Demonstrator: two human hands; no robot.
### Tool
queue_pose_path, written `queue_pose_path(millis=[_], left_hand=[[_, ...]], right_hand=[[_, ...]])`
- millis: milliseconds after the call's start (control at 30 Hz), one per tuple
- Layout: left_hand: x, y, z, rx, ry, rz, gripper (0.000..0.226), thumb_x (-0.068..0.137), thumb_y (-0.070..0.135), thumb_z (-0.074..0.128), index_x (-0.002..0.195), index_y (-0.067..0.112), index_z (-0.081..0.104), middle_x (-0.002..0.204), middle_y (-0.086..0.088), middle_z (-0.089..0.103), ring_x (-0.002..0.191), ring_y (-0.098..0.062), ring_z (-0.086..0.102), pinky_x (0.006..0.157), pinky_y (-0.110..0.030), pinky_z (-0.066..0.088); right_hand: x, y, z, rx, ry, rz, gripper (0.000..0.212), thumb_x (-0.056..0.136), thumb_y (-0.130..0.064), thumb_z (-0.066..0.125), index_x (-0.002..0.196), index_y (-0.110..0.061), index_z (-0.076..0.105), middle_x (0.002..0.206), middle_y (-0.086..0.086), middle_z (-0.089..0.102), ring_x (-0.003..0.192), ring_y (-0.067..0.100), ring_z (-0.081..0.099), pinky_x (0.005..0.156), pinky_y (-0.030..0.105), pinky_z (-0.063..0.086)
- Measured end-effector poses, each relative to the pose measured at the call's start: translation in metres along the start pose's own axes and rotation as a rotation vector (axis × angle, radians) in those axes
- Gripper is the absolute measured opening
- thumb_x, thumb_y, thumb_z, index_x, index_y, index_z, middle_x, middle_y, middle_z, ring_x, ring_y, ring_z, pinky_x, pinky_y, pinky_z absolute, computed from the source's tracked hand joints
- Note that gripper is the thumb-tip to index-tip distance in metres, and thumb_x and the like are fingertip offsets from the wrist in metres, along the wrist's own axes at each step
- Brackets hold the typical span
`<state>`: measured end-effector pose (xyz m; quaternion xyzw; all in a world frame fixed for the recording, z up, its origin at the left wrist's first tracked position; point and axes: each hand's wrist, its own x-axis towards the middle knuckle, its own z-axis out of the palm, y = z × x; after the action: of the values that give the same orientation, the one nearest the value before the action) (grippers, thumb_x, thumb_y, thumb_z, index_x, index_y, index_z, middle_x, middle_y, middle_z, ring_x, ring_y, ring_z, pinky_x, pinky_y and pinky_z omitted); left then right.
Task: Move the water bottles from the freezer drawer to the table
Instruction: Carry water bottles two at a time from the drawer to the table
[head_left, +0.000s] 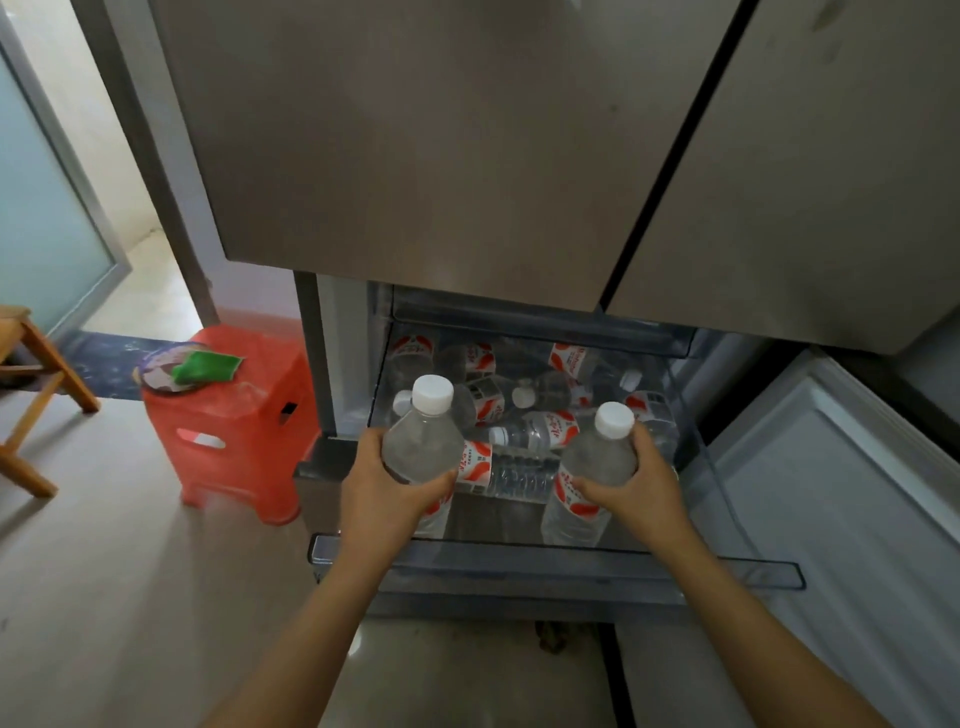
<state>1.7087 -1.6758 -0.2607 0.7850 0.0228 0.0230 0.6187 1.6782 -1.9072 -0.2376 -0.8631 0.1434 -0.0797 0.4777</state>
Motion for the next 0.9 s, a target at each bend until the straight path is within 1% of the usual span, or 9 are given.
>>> queue_pose_path(millis=[67,133,167,233,333,467,600,733,900], left_hand=[[0.0,-0.001,0.0,-0.024,-0.008,0.005,0.057,0.064,0.021,0.081,0.107,0.024,0.043,0.107,0.002,0.053,0.097,-0.017,0.054,0.075,-0.026,0.051],[0.0,0.0,-0.001,-0.049,-0.021,0.003,0.056,0.066,0.02,0.081,0.107,0.023,0.043,0.107,0.002,0.053,0.096,-0.015,0.054,0.069,-0.018,0.048],[0.001,0.0,-0.001,-0.067,-0.019,-0.002,0.055,0.066,0.019,0.08,0.107,0.023,0.043,0.106,0.002,0.053,0.097,-0.016,0.054,0.069,-0.02,0.049],[0.002,0.003,0.0,-0.111,0.006,-0.011,0.053,0.066,0.018,0.08,0.106,0.022,0.044,0.105,0.002,0.053,0.099,-0.017,0.055,0.076,-0.028,0.051],[0.004,0.011,0.005,-0.174,0.058,0.004,0.052,0.068,0.016,0.078,0.108,0.017,0.045,0.112,-0.004,0.054,0.103,-0.02,0.054,0.082,-0.03,0.048],[0.007,0.026,0.014,-0.197,0.035,0.07,0.052,0.068,0.016,0.078,0.108,0.017,0.045,0.11,-0.001,0.053,0.103,-0.019,0.053,0.084,-0.03,0.047],[0.012,0.048,0.016,-0.227,-0.003,0.132,0.049,0.067,0.019,0.079,0.104,0.02,0.048,0.105,0.0,0.058,0.101,-0.019,0.058,0.088,-0.04,0.051],[0.013,0.08,0.009,-0.232,-0.054,0.228,0.047,0.068,0.019,0.077,0.105,0.021,0.048,0.106,0.001,0.058,0.101,-0.018,0.058,0.083,-0.032,0.05],[-0.007,0.112,-0.01,-0.34,-0.02,0.231,0.041,0.064,0.025,0.074,0.098,0.029,0.05,0.105,0.003,0.06,0.097,-0.015,0.061,0.08,-0.032,0.051]], right_hand=[[-0.006,-0.008,-0.005,0.05,0.068,-0.046,0.067,0.068,-0.002,0.077,0.118,-0.025,0.04,0.1,-0.02,0.049,0.096,0.005,0.048,0.083,0.025,0.041],[-0.014,-0.016,-0.013,0.094,0.143,-0.094,0.068,0.067,-0.002,0.078,0.117,-0.027,0.04,0.1,-0.022,0.049,0.095,0.006,0.052,0.084,0.027,0.045],[-0.017,-0.02,-0.018,0.106,0.169,-0.115,0.069,0.067,-0.002,0.078,0.12,-0.024,0.041,0.102,-0.02,0.05,0.097,0.007,0.053,0.084,0.026,0.046],[-0.024,-0.03,-0.03,0.119,0.198,-0.163,0.071,0.067,-0.001,0.077,0.124,-0.02,0.04,0.104,-0.018,0.05,0.095,-0.001,0.053,0.079,0.017,0.046],[-0.034,-0.045,-0.049,0.119,0.241,-0.242,0.068,0.066,-0.002,0.078,0.117,-0.027,0.04,0.104,-0.023,0.049,0.092,-0.009,0.053,0.071,0.007,0.046],[-0.042,-0.059,-0.067,0.121,0.257,-0.307,0.07,0.065,-0.003,0.078,0.119,-0.024,0.041,0.106,-0.019,0.052,0.097,-0.003,0.054,0.071,0.004,0.047],[-0.045,-0.067,-0.08,0.184,0.269,-0.32,0.069,0.066,0.001,0.077,0.121,-0.021,0.042,0.109,-0.008,0.055,0.1,0.002,0.055,0.073,0.012,0.05],[-0.045,-0.077,-0.09,0.222,0.277,-0.335,0.071,0.067,0.002,0.075,0.122,-0.024,0.04,0.111,-0.008,0.053,0.099,0.0,0.054,0.073,0.013,0.05],[-0.043,-0.085,-0.1,0.294,0.184,-0.384,0.068,0.067,-0.002,0.074,0.119,-0.028,0.039,0.111,-0.009,0.055,0.101,0.006,0.057,0.079,0.022,0.052]])
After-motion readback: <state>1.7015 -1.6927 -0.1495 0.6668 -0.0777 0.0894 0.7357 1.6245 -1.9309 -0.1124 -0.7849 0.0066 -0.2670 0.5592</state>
